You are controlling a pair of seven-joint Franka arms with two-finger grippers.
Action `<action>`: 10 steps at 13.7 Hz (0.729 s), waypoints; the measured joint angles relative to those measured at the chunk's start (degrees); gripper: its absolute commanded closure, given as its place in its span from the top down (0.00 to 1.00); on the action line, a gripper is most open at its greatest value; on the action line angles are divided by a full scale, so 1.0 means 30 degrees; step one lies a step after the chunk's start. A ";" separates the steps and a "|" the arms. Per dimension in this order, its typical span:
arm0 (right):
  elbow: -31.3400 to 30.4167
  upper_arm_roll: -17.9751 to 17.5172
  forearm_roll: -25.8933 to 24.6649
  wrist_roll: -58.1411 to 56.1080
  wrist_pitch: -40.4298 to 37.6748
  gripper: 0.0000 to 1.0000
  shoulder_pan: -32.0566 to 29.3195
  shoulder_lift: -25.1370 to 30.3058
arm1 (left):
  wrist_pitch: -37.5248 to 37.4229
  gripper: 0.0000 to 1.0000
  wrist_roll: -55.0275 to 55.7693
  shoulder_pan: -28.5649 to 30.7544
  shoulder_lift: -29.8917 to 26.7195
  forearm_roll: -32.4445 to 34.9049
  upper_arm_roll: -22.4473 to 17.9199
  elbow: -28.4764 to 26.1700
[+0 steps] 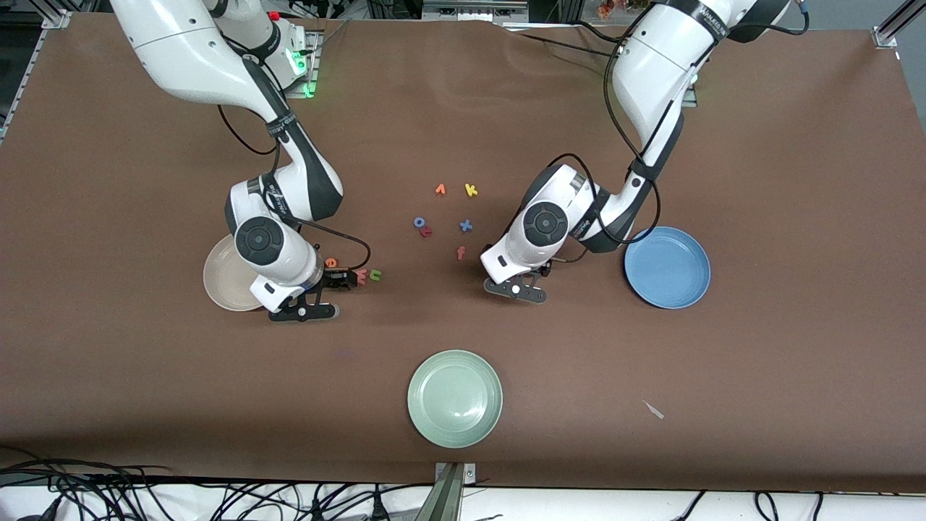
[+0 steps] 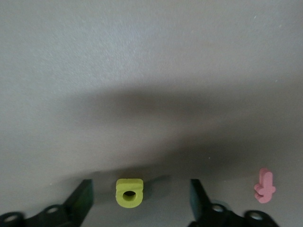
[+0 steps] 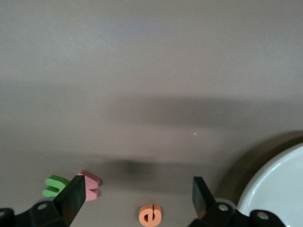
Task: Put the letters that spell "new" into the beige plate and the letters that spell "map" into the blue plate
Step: 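Reach the left gripper to yellow letter while the right gripper reaches orange e, then carry the yellow letter to the blue plate while the right gripper grasps e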
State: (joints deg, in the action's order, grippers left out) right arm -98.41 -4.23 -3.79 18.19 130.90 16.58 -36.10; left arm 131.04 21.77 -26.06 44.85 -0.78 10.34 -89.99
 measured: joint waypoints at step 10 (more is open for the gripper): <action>-0.1952 0.0019 0.0000 0.0077 0.0069 0.99 -0.0055 0.0410 | -0.0150 0.12 0.0017 -0.0027 -0.0132 0.0099 -0.0124 -0.0547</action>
State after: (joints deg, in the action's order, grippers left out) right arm -104.27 -4.17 -3.79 18.42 131.11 16.42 -34.87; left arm 130.59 21.82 -26.14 44.46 -0.48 9.97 -91.63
